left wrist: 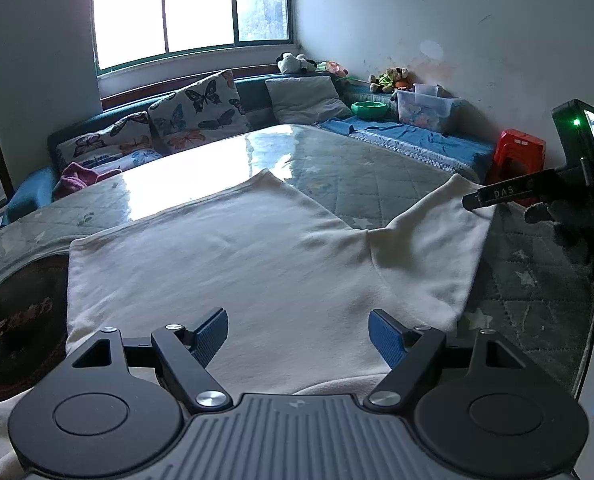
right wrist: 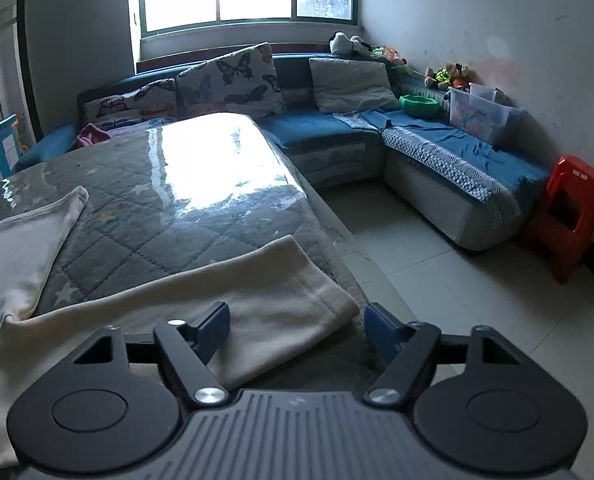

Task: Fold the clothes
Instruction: 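Grasp the sleeve cuff nearest the right gripper with the right gripper, then lift the sleeve with the right gripper and fold it across the body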

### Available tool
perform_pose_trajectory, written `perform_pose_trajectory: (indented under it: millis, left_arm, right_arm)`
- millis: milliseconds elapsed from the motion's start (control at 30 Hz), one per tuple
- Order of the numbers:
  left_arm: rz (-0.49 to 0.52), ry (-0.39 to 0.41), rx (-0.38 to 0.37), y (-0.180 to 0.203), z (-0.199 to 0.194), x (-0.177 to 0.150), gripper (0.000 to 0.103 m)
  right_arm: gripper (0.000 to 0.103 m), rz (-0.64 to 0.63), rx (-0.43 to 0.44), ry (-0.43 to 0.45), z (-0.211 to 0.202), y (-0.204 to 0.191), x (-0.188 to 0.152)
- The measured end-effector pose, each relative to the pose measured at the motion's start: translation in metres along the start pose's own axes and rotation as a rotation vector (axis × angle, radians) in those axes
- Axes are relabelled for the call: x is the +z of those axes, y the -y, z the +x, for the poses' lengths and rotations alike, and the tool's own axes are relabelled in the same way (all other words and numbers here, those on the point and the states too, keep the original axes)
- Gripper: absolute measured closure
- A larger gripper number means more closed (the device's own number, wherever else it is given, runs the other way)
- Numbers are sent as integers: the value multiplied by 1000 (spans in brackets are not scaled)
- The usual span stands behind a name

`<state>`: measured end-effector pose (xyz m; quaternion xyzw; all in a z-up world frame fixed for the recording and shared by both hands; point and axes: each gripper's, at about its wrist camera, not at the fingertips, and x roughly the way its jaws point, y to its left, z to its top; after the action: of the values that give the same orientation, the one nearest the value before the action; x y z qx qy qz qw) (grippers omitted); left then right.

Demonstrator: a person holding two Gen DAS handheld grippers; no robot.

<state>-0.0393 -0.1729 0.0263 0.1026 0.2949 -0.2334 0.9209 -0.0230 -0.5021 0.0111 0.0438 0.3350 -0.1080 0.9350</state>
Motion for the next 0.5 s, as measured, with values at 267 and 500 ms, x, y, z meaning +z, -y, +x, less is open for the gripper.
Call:
perform_pose_trajectory:
  millis: [267, 500]
  left_arm:
    - [8, -9, -9, 4, 5, 0, 23]
    - [15, -14, -18, 7, 7, 0, 23]
  right_arm:
    - [70, 39, -8, 12, -3, 9, 2]
    - [96, 93, 14, 16, -5, 23, 3]
